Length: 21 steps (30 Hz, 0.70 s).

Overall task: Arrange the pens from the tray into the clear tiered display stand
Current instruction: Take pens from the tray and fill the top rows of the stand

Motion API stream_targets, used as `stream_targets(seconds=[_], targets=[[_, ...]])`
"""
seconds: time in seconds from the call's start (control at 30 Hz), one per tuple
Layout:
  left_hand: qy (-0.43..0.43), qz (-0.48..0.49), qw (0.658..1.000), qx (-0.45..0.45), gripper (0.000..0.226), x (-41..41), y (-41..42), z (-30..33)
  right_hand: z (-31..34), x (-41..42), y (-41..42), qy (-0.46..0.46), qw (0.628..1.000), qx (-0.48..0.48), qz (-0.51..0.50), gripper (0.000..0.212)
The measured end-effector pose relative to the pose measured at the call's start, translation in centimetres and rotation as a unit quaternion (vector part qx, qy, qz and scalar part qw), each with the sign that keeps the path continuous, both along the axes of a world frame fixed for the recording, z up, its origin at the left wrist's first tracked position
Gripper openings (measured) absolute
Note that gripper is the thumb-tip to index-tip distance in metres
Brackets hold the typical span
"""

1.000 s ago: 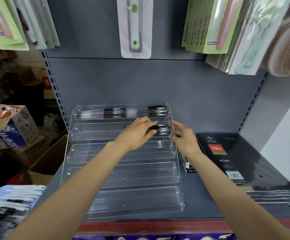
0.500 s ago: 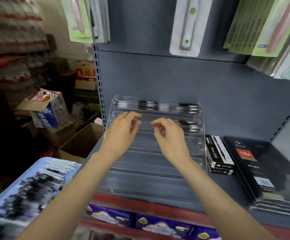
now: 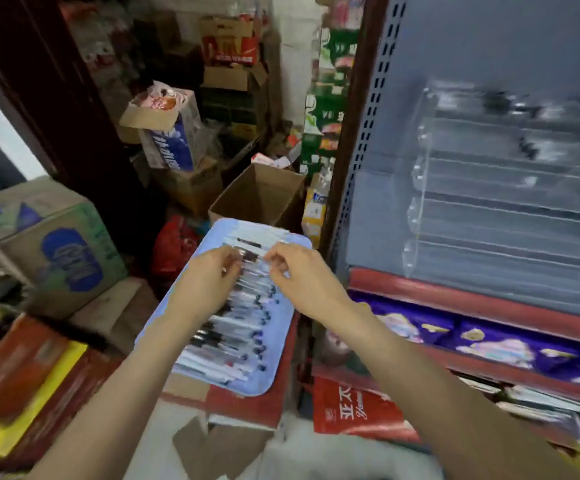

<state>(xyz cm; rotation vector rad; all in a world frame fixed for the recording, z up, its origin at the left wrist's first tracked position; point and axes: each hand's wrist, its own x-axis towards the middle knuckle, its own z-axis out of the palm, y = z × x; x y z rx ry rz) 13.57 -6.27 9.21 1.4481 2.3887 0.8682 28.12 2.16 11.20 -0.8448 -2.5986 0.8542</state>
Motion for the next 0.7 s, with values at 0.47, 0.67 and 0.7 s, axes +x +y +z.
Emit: stream_targets(seconds=[0.47, 0.67, 0.7], targets=[[0.023, -0.042, 0.993, -0.112, 0.025, -8.0, -7.4, -12.9, -14.0, -7.0, -2.7, -0.22, 0.975, -0.009, -0.042, 0.04], [-0.026, -0.065, 0.993, -0.094, 0.015, -8.3, -6.9, -13.3, -14.9, -7.4, -2.2, -0.216, 0.974, 0.055, -0.044, 0.021], [-0.037, -0.069, 0.992, -0.102, 0.015, -8.5, -6.6, -13.1, -14.9, -7.5, -2.0, -0.223, 0.972, 0.06, -0.042, 0.019]])
